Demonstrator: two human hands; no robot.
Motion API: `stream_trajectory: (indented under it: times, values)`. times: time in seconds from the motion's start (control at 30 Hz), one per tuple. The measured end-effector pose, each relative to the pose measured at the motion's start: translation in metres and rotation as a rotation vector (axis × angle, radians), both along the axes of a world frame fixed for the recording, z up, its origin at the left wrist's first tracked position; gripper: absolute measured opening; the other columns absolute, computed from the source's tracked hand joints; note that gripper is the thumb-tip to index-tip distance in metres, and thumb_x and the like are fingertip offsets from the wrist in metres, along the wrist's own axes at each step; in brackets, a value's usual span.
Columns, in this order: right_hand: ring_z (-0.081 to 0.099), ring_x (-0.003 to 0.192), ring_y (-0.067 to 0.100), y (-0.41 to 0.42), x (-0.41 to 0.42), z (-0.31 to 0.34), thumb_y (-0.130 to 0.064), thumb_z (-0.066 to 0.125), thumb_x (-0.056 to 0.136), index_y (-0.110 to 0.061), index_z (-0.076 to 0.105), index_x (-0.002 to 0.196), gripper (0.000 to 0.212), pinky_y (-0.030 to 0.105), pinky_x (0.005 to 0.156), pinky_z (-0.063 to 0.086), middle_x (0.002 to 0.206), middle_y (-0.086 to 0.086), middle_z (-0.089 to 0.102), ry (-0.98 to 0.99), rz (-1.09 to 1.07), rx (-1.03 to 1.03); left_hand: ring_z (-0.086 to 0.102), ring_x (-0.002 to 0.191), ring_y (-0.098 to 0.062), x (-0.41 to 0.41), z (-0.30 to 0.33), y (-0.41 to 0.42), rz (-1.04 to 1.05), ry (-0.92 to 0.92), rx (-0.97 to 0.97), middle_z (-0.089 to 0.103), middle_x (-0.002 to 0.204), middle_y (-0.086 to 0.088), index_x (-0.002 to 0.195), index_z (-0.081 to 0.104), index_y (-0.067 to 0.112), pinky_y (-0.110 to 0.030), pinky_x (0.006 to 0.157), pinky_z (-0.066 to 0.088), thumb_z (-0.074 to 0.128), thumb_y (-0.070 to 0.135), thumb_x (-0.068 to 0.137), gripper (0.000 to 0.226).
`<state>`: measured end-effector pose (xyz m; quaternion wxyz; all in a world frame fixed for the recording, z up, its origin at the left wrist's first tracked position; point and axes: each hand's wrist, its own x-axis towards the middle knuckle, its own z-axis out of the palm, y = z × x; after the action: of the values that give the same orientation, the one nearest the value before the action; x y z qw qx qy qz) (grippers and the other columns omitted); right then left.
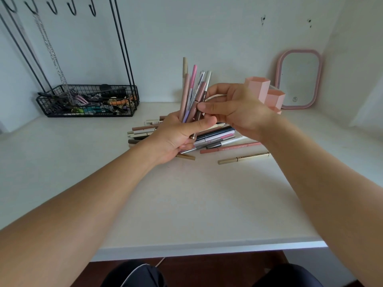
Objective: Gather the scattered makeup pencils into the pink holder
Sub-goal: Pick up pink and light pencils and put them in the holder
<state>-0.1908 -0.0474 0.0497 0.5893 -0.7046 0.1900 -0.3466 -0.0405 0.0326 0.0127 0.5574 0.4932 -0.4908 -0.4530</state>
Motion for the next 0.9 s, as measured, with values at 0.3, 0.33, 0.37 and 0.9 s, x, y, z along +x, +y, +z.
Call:
stream_trajectory:
  times: [0.3,0.33,0.37,0.9]
  values:
    - [0.071,0.067,0.036,-0.002,0.008,-0.011,0.003,0.078,0.075,0.019,0.063,0.097,0.032,0.042,0.064,0.062,0.09,0.028,0.073,-0.018,0.01,-0.072,0.036,0.042,-0.009,-0.002,-0.001,-0.001,0.031,-0.134,0.021,0.055,0.053,-0.002,0.068,0.058,0.016,-0.017,0.038,0.025,0.073,0.023,0.089,0.027]
    - [0.07,0.065,0.032,-0.002,0.007,-0.01,0.0,0.078,0.078,0.018,0.065,0.097,0.029,0.038,0.063,0.06,0.089,0.026,0.073,0.003,-0.023,-0.096,0.037,0.042,-0.01,-0.001,-0.001,-0.001,0.044,-0.144,0.021,0.055,0.053,-0.002,0.064,0.055,0.017,-0.018,0.039,0.027,0.072,0.026,0.09,0.032]
    - [0.068,0.065,0.025,-0.002,0.007,-0.008,-0.006,0.078,0.08,0.014,0.069,0.097,0.028,0.033,0.062,0.058,0.086,0.022,0.073,0.037,-0.064,-0.135,0.038,0.043,-0.011,-0.001,0.0,-0.002,0.05,-0.139,0.018,0.054,0.052,-0.002,0.062,0.053,0.017,-0.02,0.041,0.029,0.07,0.028,0.092,0.036]
    - [0.067,0.086,0.009,-0.036,-0.034,0.0,-0.025,0.084,0.077,-0.036,0.076,0.081,0.013,0.028,0.08,0.05,0.087,-0.014,0.074,1.058,-0.087,-0.674,0.056,0.067,-0.013,0.008,0.008,-0.002,-0.001,0.152,0.066,0.049,0.065,0.003,0.073,0.05,0.019,-0.037,0.065,0.058,0.061,0.051,0.091,0.038]
